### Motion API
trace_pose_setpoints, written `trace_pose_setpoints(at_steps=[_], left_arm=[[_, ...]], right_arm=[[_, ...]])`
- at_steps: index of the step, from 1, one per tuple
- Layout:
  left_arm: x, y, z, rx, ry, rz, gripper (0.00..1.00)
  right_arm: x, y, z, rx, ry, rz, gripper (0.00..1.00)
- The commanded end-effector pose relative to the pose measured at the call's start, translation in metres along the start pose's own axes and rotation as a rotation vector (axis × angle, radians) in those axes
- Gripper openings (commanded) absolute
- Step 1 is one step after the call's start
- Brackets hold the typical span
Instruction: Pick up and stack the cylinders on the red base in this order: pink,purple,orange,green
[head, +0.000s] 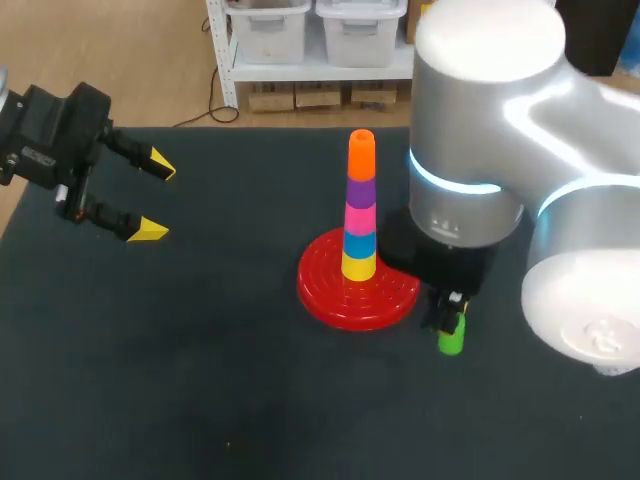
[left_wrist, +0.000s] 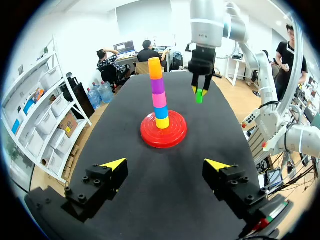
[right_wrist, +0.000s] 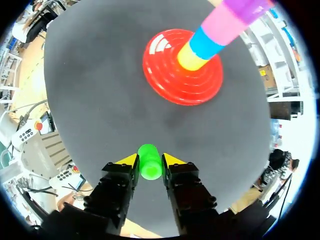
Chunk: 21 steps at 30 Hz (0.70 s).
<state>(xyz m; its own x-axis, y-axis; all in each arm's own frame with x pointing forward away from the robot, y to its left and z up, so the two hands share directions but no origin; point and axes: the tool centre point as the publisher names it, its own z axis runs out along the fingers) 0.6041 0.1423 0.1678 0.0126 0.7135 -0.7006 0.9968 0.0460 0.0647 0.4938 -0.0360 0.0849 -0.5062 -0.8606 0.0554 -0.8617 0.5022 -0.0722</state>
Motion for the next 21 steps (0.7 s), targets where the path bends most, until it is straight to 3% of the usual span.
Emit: trace_pose_setpoints(at_steps=[1, 7, 11, 21], left_arm=[[0.001, -0.001, 0.0, -0.002, -0.003, 0.003, 1.0], [0.001, -0.001, 0.0, -0.002, -0.003, 0.003, 1.0], [0.001, -0.001, 0.0, -0.002, -0.003, 0.003, 1.0], [0.001, -0.001, 0.0, -0.002, -0.003, 0.003, 1.0]], right_arm=[[0.0, -0.005, -0.036, -0.003, 0.047, 0.013, 0.0], [-0.013, -0.023, -0.08, 0.006, 0.062, 0.074, 0.0], [-0.027, -0.034, -0.105, 0.015, 0.027, 0.105, 0.0], [-0.081, -0.068, -0.155, 0.07, -0.023, 0.154, 0.0]])
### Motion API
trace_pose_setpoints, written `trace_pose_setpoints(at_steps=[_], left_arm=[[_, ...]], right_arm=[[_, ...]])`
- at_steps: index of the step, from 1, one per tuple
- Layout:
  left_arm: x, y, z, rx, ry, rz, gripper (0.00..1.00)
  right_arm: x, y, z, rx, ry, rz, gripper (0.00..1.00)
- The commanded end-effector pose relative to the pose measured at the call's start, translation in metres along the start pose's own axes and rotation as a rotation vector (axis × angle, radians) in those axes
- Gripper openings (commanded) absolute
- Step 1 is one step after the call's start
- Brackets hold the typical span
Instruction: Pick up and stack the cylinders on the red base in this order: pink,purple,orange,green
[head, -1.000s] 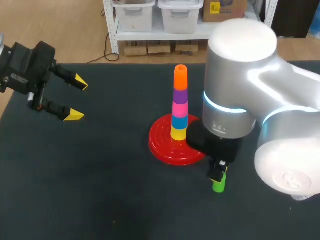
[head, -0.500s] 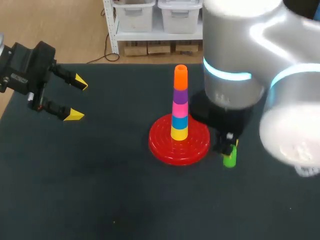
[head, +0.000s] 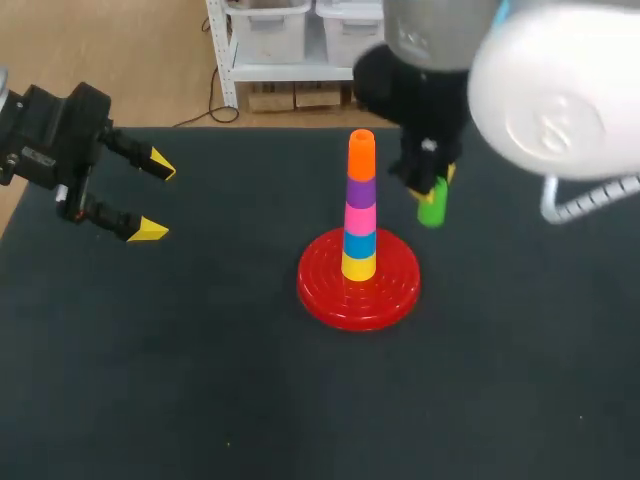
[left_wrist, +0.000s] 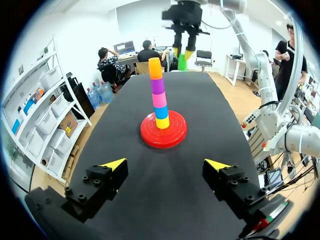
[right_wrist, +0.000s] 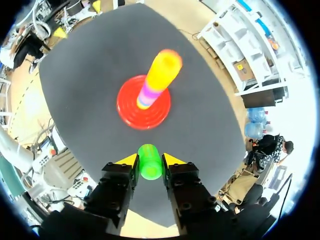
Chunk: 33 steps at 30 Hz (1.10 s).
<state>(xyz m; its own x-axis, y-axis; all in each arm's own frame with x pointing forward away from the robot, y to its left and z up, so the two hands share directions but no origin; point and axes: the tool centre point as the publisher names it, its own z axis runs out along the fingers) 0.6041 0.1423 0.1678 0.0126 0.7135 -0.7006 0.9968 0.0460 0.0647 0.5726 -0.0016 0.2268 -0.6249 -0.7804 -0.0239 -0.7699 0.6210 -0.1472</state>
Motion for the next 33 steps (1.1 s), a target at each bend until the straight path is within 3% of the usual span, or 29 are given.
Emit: trace_pose_setpoints(at_steps=[1, 18, 33], left_arm=[[0.001, -0.001, 0.0, -0.002, -0.003, 0.003, 1.0], [0.001, -0.001, 0.0, -0.002, -0.003, 0.003, 1.0], [0.001, -0.001, 0.0, -0.002, -0.003, 0.003, 1.0]], right_arm=[[-0.025, -0.006, -0.015, 0.0, 0.04, 0.001, 0.0], [-0.083, -0.037, -0.059, -0.021, -0.031, 0.043, 0.0], [-0.109, -0.029, -0.042, -0.029, -0.007, 0.006, 0.0]])
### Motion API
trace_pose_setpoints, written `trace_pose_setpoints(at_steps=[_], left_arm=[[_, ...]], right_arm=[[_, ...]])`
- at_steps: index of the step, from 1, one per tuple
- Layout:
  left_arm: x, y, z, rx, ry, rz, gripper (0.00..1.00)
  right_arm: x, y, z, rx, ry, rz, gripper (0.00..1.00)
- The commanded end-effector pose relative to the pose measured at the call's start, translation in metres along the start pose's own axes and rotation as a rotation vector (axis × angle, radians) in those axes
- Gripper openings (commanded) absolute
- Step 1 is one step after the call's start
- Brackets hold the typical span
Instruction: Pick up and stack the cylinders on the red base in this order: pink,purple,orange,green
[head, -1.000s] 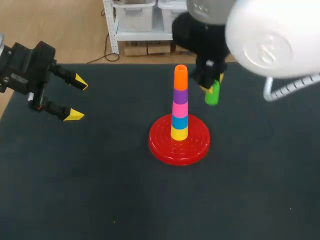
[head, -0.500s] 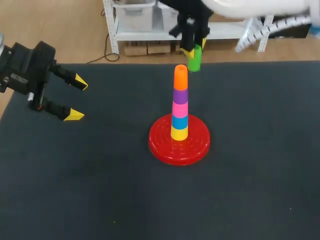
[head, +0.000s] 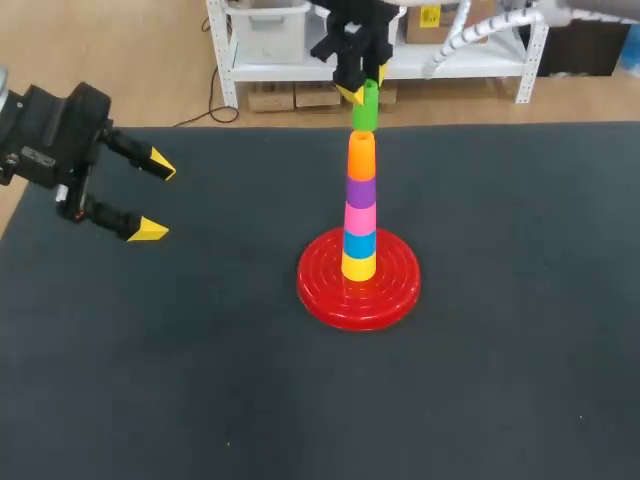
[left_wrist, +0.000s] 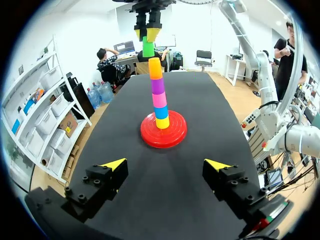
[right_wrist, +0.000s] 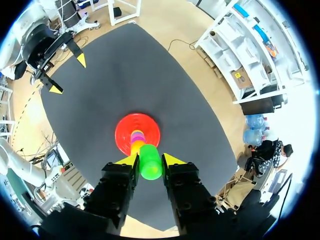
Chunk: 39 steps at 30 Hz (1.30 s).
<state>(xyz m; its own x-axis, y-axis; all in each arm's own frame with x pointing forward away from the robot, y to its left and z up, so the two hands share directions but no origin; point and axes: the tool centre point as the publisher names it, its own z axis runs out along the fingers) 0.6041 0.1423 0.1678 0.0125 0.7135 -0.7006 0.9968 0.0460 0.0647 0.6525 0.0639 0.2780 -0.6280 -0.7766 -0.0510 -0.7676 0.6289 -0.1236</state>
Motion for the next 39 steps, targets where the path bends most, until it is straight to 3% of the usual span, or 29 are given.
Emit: trace_pose_setpoints(at_steps=[1, 19, 39], left_arm=[[0.001, -0.001, 0.0, -0.002, -0.003, 0.003, 1.0], [0.001, -0.001, 0.0, -0.002, -0.003, 0.003, 1.0], [0.001, -0.001, 0.0, -0.002, -0.003, 0.003, 1.0]], right_arm=[[-0.006, 0.0, 0.004, -0.006, 0.019, -0.002, 0.0], [0.007, 0.004, 0.006, -0.011, 0.02, -0.013, 0.0], [0.009, 0.008, 0.003, -0.024, 0.001, -0.023, 0.0]])
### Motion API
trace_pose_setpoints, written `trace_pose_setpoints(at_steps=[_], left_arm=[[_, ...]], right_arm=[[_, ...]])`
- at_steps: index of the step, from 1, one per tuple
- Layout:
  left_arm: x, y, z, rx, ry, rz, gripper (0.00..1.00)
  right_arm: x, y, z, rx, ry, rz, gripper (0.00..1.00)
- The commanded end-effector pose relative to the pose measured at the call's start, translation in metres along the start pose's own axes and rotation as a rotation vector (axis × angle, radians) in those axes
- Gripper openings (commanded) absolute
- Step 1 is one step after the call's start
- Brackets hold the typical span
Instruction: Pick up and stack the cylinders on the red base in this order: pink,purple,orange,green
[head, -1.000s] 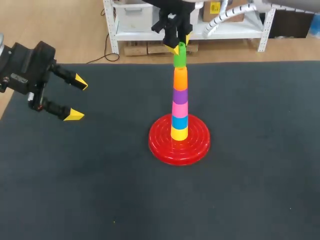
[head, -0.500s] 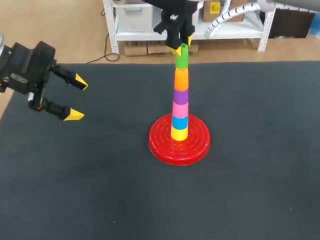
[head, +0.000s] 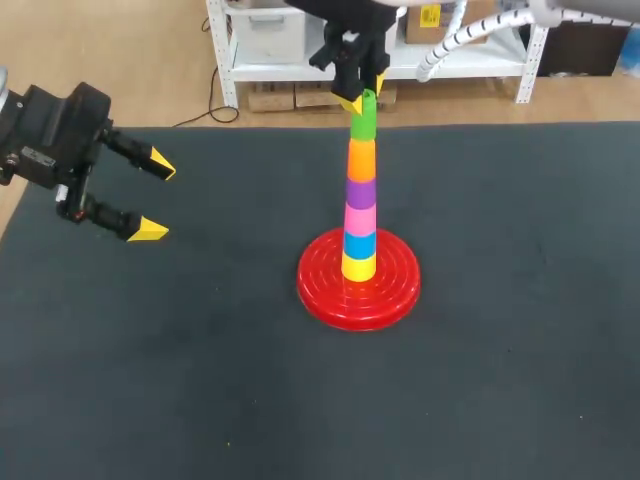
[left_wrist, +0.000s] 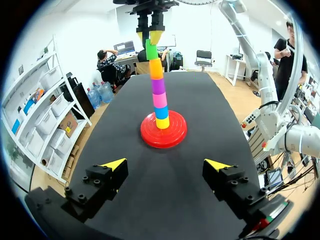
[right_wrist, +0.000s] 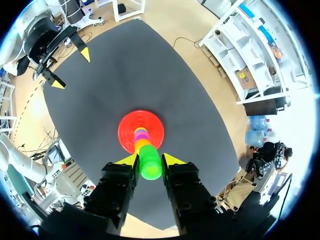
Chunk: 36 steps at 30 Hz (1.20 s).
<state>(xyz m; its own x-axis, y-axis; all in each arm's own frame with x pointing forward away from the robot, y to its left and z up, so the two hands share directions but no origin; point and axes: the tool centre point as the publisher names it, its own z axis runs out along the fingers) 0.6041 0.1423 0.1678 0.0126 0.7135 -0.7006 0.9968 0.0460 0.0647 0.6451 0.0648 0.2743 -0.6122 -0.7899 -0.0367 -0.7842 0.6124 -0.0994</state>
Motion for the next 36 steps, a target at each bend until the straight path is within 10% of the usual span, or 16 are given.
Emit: trace_pose_setpoints(at_steps=[1, 27, 28, 30, 36], left_arm=[[0.001, -0.001, 0.0, -0.002, -0.003, 0.003, 1.0], [0.001, -0.001, 0.0, -0.002, -0.003, 0.003, 1.0], [0.001, -0.001, 0.0, -0.002, -0.003, 0.003, 1.0], [0.001, -0.001, 0.0, -0.002, -0.003, 0.003, 1.0], [0.001, -0.001, 0.0, -0.002, -0.003, 0.003, 1.0]], right_arm=[[0.005, 0.002, 0.0, 0.002, -0.013, -0.003, 0.0], [0.0, 0.007, 0.023, 0.031, -0.014, 0.02, 0.0], [0.0, 0.007, 0.022, 0.038, -0.025, 0.026, 0.09], [-0.001, 0.006, 0.017, 0.061, -0.038, 0.038, 1.0], [-0.001, 0.008, 0.016, 0.115, -0.014, 0.029, 1.0]])
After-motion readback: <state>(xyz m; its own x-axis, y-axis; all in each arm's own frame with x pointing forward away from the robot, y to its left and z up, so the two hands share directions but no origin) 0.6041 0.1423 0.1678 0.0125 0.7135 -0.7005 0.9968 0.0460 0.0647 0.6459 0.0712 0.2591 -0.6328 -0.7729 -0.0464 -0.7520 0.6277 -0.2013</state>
